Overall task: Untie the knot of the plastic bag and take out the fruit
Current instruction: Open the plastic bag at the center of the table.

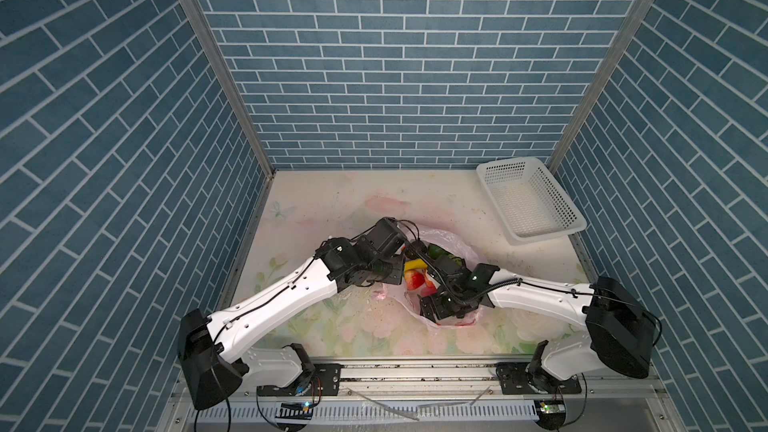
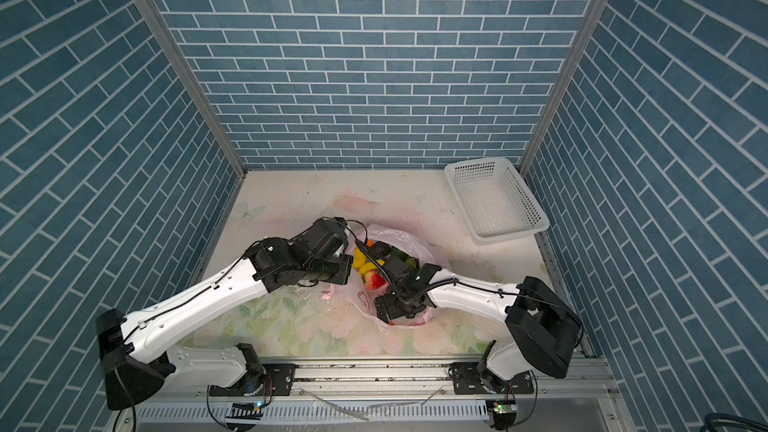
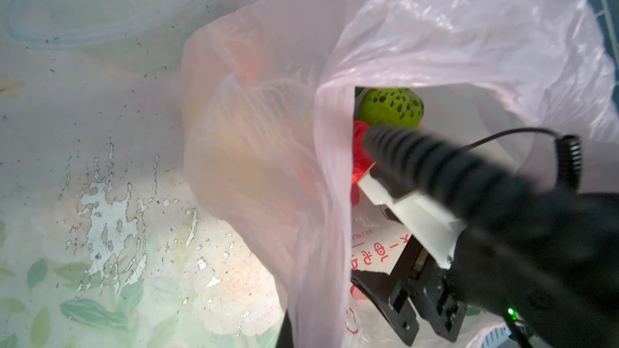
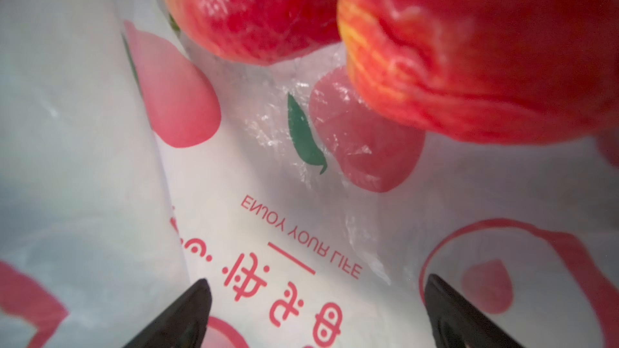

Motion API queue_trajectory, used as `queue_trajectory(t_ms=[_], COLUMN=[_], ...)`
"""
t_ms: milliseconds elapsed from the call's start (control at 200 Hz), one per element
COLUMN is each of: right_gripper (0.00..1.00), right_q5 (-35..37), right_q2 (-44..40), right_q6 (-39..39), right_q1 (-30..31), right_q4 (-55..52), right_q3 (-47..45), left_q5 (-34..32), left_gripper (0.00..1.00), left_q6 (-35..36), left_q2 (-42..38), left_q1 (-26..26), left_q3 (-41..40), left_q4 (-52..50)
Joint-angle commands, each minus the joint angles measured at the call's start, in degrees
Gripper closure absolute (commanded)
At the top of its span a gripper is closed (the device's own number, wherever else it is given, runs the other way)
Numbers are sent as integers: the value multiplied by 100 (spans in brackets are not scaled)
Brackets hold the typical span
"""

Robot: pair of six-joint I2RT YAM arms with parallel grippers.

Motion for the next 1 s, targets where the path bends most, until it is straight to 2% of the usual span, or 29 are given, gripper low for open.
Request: queue_trajectory(t_ms=[0, 360, 515, 625, 790, 895, 995], right_gripper=[2, 5, 4, 4, 3, 3, 5], right_q5=[443, 761, 764, 487, 296, 470, 549], right_q2=[-186, -115, -574, -747, -1155, -1068, -896], right_q6=[370, 1384, 1515, 1515, 1051, 497, 182], right_q1=[-74, -705, -878, -878, -874, -886, -885], right_q4=[-137, 222, 128, -52, -650, -1047, -1065], right_q3=[376, 367, -108, -463, -906, -919, -756], left_q5=[266, 831, 948, 1010, 746, 542, 615], left_gripper=[100, 100, 100, 100, 100, 100, 100], left_q6=[162, -108, -256, -385, -528, -603, -710], left_q2=[160, 200, 43, 31, -49, -68, 2], left_q1=[7, -298, -399, -489, -541, -541, -548], left_q3=[262, -83, -378, -627, -628, -592, -582], left_q4=[-378, -85, -16, 181, 333, 510, 839])
